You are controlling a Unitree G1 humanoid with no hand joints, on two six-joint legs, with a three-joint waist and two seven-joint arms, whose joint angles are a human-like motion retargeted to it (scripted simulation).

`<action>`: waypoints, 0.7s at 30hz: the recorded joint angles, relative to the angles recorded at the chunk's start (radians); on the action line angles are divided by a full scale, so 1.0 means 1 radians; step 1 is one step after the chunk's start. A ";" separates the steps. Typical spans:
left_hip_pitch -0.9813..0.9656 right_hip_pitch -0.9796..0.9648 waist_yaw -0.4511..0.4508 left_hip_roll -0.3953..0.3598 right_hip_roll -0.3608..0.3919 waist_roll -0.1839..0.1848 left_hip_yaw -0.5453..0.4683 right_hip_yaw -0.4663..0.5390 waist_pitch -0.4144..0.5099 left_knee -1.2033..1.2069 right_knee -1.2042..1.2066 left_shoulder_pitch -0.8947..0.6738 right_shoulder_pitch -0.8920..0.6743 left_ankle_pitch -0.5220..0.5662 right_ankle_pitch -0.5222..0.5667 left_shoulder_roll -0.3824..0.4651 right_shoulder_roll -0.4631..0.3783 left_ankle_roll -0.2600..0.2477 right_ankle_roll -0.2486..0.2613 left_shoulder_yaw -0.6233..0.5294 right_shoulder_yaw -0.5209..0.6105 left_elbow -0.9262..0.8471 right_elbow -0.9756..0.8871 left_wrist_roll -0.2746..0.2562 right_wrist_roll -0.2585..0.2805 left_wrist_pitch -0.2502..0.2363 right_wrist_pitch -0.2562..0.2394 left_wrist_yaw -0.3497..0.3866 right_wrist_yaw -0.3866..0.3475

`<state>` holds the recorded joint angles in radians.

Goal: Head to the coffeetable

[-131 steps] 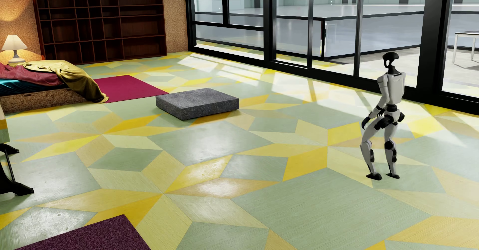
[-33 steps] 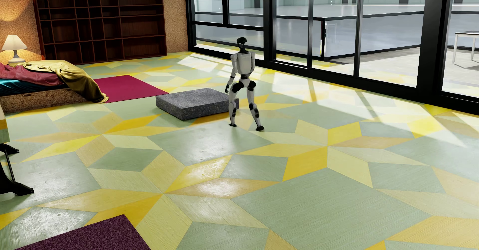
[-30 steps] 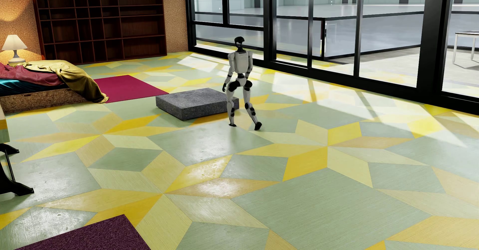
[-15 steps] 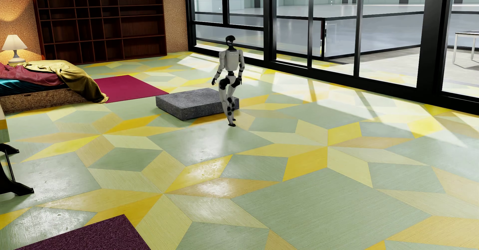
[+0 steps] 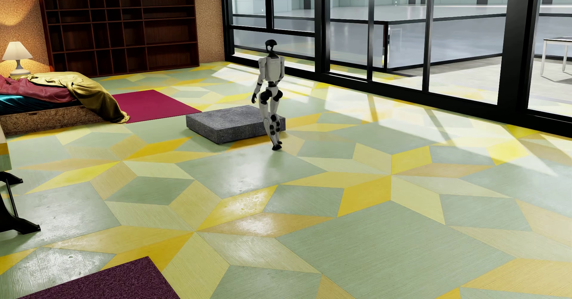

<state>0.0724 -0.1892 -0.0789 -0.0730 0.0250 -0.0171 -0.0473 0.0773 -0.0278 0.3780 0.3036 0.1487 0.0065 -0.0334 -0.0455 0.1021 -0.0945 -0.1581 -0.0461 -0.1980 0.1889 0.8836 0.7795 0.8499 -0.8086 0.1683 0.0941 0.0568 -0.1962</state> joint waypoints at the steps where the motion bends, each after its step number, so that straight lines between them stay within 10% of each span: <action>1: -0.002 0.004 0.001 0.004 0.005 0.003 -0.002 0.000 -0.001 0.011 -0.001 -0.001 -0.007 0.003 -0.007 0.000 -0.002 0.001 -0.001 0.006 0.019 -0.011 0.004 -0.006 -0.004 -0.005 -0.005 0.009 0.006; 21: -0.150 0.001 -0.010 0.090 0.110 0.053 0.022 0.014 -0.015 0.329 0.043 -0.040 0.072 0.067 -0.087 0.034 -0.004 -0.050 -0.034 0.017 0.043 -0.070 0.190 -0.034 -0.060 -0.027 0.057 0.025 0.026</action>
<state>-0.0778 -0.1878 -0.0888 0.0172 0.1346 0.0355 -0.0249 0.0909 -0.0423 0.7069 0.3464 0.1091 0.0782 0.0339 -0.1320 0.1361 -0.0987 -0.2080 -0.0801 -0.1807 0.2318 0.8136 0.9692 0.8156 -0.8683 0.1416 0.1510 0.0820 -0.1702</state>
